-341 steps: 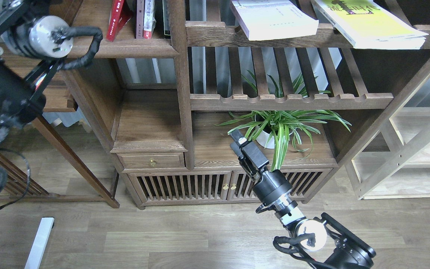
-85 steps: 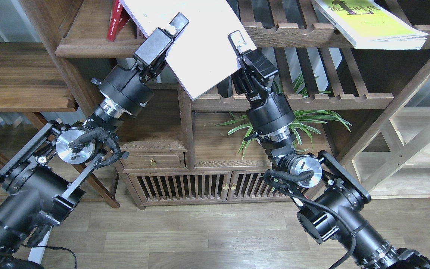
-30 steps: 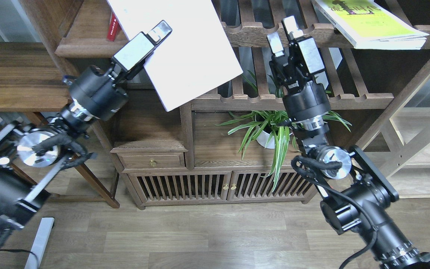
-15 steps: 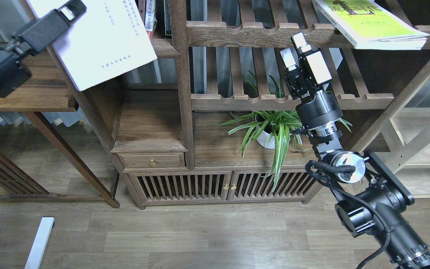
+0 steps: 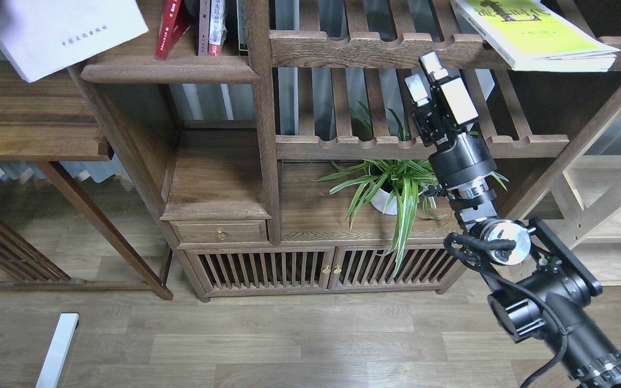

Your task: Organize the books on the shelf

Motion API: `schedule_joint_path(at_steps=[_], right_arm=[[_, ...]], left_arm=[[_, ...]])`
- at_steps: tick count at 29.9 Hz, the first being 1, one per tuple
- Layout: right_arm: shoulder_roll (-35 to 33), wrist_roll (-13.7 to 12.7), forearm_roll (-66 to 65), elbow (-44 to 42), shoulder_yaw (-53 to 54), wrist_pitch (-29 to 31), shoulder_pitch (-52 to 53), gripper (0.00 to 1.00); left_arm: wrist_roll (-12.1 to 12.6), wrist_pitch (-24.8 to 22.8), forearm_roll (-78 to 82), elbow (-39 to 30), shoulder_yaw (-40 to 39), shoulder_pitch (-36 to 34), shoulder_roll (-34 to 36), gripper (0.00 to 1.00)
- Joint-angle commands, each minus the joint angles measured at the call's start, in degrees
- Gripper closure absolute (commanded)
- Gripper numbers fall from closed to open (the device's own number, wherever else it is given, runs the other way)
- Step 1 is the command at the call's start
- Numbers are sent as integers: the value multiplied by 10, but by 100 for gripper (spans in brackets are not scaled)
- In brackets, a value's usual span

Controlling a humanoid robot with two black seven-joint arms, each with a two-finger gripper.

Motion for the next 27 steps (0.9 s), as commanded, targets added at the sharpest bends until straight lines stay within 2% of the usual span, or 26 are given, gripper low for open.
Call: schedule_joint_path(at_steps=[1, 4, 10, 22, 27], right_arm=[[-3, 0, -1, 0, -11, 0, 0, 16], [-3, 0, -2, 0, -20, 0, 0, 16], [-4, 0, -2, 0, -24, 0, -4, 16], [-1, 1, -2, -1, -25, 0, -10, 16], [2, 1, -2, 0, -28, 0, -18, 16]], left_arm=[[-5, 0, 27, 4, -1, 0, -7, 100], [-16, 0, 48, 4, -3, -2, -27, 100], [-61, 7, 105, 7, -2, -4, -53, 100], [-67, 133, 160, 4, 1, -18, -98, 100], [-68, 198, 196, 4, 5, -40, -143, 100]])
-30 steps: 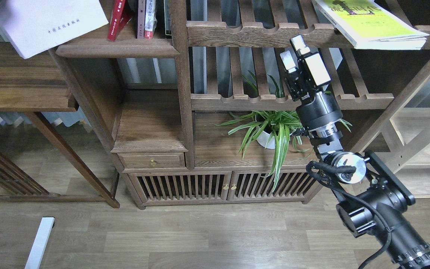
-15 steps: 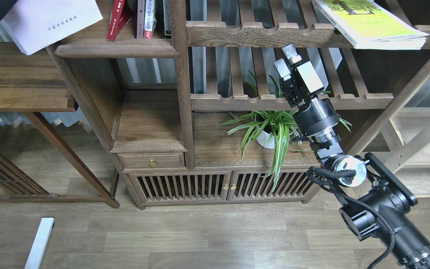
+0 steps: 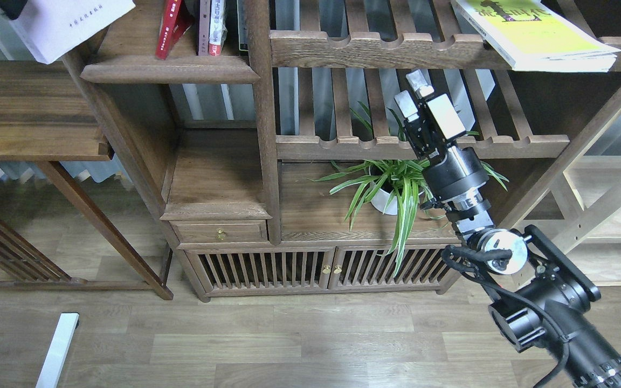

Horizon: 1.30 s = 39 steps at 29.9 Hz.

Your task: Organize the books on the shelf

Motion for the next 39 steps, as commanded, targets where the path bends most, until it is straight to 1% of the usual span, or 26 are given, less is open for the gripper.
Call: schedule_joint_path(at_steps=[1, 5, 11, 14, 16, 23, 26, 29, 35, 39], right_arm=[[2, 0, 1, 1, -2, 0, -3, 15], [3, 0, 1, 1, -2, 0, -3, 15], [1, 0, 1, 1, 0, 0, -3, 15], [0, 0, 1, 1, 1, 0, -6, 15], [-1, 0, 1, 1, 1, 0, -7, 15], [-2, 0, 1, 1, 3, 0, -19, 14], [-3, 0, 1, 1, 5, 0, -25, 14], [-3, 0, 1, 1, 5, 0, -26, 14], [-1, 0, 1, 1, 5, 0, -26, 14], [2, 0, 1, 2, 2, 0, -26, 14]], left_arm=[[1, 41, 30, 1, 6, -18, -34, 100], [3, 78, 61, 3, 15, -31, -76, 100], [3, 173, 109, 0, 31, -48, -145, 100], [3, 211, 129, -3, 33, -48, -168, 100], [4, 222, 140, -4, 36, -48, -175, 100], [4, 239, 150, -5, 42, -53, -187, 100], [8, 241, 151, -3, 41, -62, -186, 100], [11, 244, 151, -4, 40, -68, -180, 100], [17, 236, 151, 4, 41, -79, -143, 100], [16, 235, 150, 15, 43, -82, -139, 100]])
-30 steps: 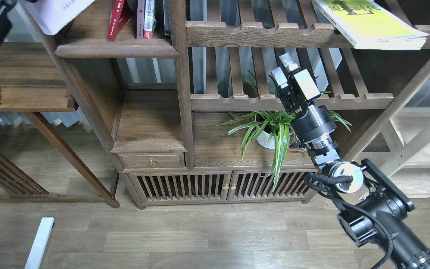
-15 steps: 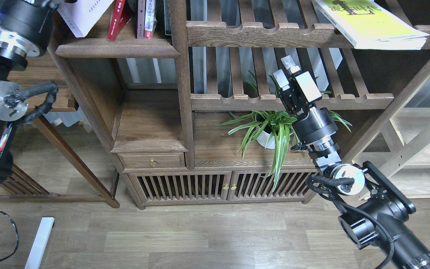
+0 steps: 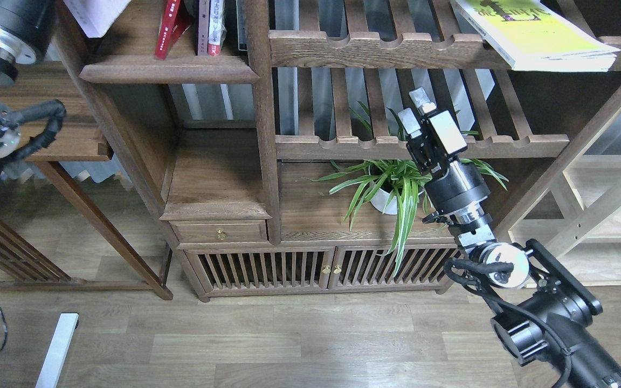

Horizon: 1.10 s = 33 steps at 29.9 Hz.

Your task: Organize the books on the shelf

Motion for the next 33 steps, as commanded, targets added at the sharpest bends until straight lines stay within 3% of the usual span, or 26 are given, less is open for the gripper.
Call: schedule_joint_path(at_steps=[1, 9, 15, 20, 24, 33], right_arm=[[2, 0, 0, 1, -4, 0, 0, 14], [2, 0, 0, 2, -4, 0, 1, 14], [-2, 0, 0, 3, 3, 0, 0, 14], [-3, 1, 1, 3, 4, 0, -3, 14], [-2, 2, 1, 3, 4, 0, -3, 14], [-2, 3, 2, 2, 5, 0, -4, 14]], left_arm=[[-1, -1, -1, 16, 2, -7, 2, 100], [-8, -4, -5, 74, 42, -60, -3, 100], [-11, -43, -7, 143, 58, -100, -10, 100], [-13, -48, -7, 185, 72, -125, -23, 100], [-32, -66, -8, 230, 81, -150, -31, 100], [-45, -109, -19, 337, 109, -224, -50, 100]])
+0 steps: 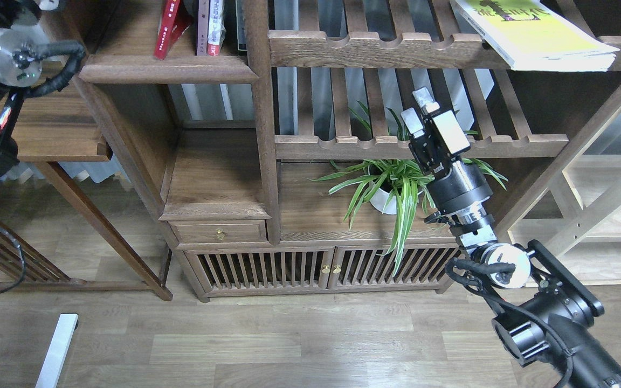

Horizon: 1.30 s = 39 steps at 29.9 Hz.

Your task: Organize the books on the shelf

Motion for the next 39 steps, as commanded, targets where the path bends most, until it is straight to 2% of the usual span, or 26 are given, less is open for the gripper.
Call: schedule_joint_path(at_steps=[1, 8, 23, 39], right_arm=[[0, 0, 0, 1, 0, 0, 0, 14], [0, 0, 0, 1, 0, 0, 0, 14], [-1, 0, 0, 1, 0, 0, 0, 14], [-2, -1, 0, 1, 1, 0, -1, 14]], left_arm=[[-5, -23, -13, 43, 16, -27, -2, 100], [-19, -31, -50, 96, 60, -61, -2, 99], [-33, -31, -56, 101, 98, -55, -4, 88], [-56, -31, -63, 100, 151, -39, -4, 85]])
